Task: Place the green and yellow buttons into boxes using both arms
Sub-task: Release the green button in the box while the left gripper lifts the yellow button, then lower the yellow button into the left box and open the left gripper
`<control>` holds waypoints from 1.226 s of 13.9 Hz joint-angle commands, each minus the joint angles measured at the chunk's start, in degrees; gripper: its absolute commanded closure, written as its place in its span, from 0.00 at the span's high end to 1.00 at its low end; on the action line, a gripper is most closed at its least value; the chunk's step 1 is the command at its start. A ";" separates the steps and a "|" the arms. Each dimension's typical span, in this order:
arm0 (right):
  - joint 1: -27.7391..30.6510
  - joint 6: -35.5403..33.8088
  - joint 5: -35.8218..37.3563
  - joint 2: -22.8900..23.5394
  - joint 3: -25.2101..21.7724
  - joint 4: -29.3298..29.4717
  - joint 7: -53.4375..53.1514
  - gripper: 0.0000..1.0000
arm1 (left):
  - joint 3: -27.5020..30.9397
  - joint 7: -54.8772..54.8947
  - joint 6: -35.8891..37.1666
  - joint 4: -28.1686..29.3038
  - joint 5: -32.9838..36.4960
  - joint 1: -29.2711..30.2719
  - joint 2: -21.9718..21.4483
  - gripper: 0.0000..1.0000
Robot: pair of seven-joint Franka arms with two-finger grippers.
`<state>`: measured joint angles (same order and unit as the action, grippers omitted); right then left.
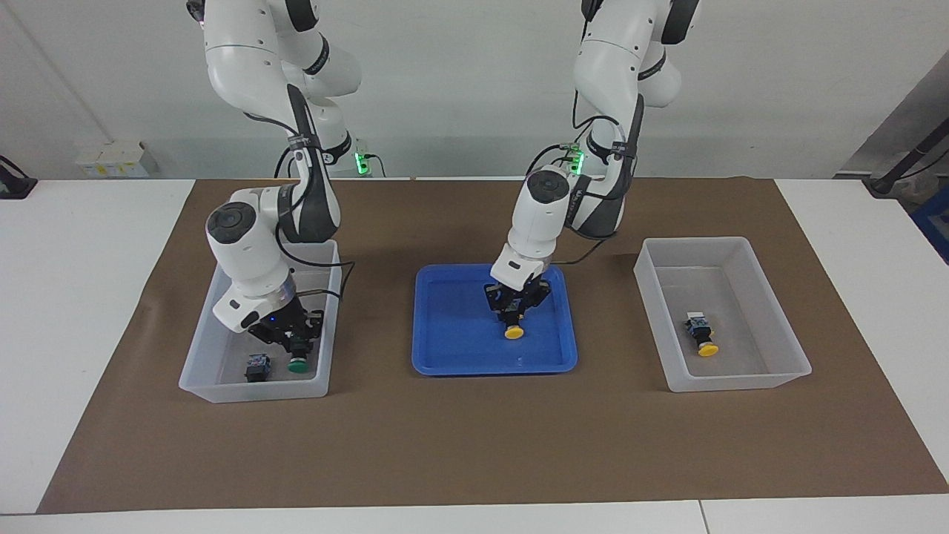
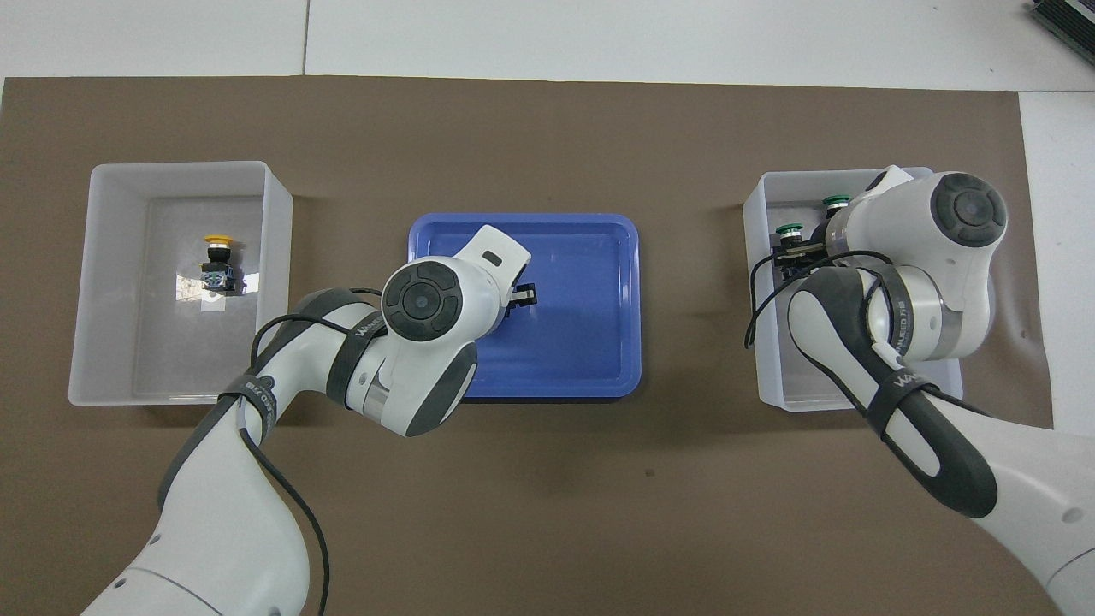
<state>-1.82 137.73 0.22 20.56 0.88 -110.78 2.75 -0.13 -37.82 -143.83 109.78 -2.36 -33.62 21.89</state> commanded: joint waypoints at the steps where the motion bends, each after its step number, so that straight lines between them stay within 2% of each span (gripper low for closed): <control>1: 0.77 0.53 -1.54 0.27 0.53 0.56 0.50 0.84 | 0.04 -0.06 7.48 -6.57 0.51 1.53 0.52 0.00; 2: 0.77 0.26 -1.54 0.18 0.61 0.65 0.50 0.93 | 0.04 0.02 9.86 -9.12 0.51 3.02 0.70 0.00; 4: 0.68 -0.35 -1.63 -0.43 0.53 1.17 0.41 1.00 | 0.04 0.29 14.17 -13.26 0.51 5.74 0.53 0.00; 7: 0.42 -2.27 -1.54 -3.85 0.53 1.35 -1.34 1.00 | -0.05 3.61 21.11 -18.27 0.78 11.72 -0.09 0.00; 12: 0.24 -10.97 -1.54 -11.93 0.44 1.88 -4.42 1.00 | 0.21 22.74 35.96 -25.40 0.69 25.24 -0.88 0.00; 15: 0.24 -15.54 -1.54 -14.58 0.35 4.24 -5.92 1.00 | 0.39 32.78 37.04 -25.06 0.78 30.79 -1.84 0.00; 17: 0.68 -19.23 -1.54 -16.60 -0.09 5.57 -5.92 1.00 | 0.74 35.09 36.61 -21.39 0.95 32.73 -3.59 0.00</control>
<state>-1.87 121.67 0.17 5.52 0.86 -106.40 -2.68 0.87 -4.57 -107.81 84.98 -2.22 -1.76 20.48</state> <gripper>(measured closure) 0.000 0.577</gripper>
